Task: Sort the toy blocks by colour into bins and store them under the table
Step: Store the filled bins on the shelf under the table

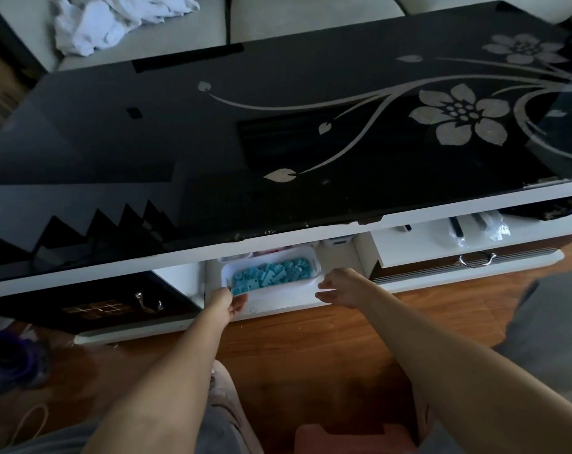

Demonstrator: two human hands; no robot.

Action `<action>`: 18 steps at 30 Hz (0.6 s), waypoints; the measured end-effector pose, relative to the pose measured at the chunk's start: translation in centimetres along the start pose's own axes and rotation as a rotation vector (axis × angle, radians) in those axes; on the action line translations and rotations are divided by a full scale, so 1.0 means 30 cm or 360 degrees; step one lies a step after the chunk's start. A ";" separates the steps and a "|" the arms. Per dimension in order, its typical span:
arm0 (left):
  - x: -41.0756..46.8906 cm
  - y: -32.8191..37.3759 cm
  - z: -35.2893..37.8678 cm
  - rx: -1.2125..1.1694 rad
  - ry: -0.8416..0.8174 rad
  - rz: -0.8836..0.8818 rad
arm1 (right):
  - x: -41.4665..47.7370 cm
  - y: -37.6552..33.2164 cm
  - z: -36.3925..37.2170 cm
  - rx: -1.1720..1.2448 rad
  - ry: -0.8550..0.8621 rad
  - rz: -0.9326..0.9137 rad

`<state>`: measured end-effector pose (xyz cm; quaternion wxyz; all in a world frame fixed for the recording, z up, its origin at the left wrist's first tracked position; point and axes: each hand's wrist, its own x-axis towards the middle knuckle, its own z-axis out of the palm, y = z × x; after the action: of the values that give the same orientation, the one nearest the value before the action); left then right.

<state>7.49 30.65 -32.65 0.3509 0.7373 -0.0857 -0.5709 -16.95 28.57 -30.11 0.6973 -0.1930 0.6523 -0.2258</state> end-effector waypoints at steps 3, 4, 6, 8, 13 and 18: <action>-0.001 0.004 0.009 -0.0051 0.0019 0.0020 | 0.003 0.009 -0.018 -0.0031 0.0037 0.0021; -0.002 0.007 0.012 -0.0069 0.0021 0.0026 | 0.003 0.012 -0.023 -0.0044 0.0041 0.0026; 0.003 0.008 0.015 -0.0104 0.0033 0.0023 | 0.002 0.013 -0.030 -0.0059 0.0051 0.0023; 0.006 0.007 0.015 -0.0113 0.0050 0.0038 | -0.005 0.005 -0.034 -0.0062 0.0045 0.0015; 0.006 -0.005 0.035 -0.0017 0.0051 0.0047 | -0.006 -0.031 -0.052 -0.0173 0.0066 -0.0078; -0.023 -0.015 0.128 -0.0035 -0.0054 0.0027 | -0.017 -0.050 -0.091 -0.0396 0.0131 -0.0095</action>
<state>3.66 29.73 -32.77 0.3623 0.7229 -0.0916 -0.5811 -19.80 27.70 -29.05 0.6337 -0.2878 0.6973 -0.1716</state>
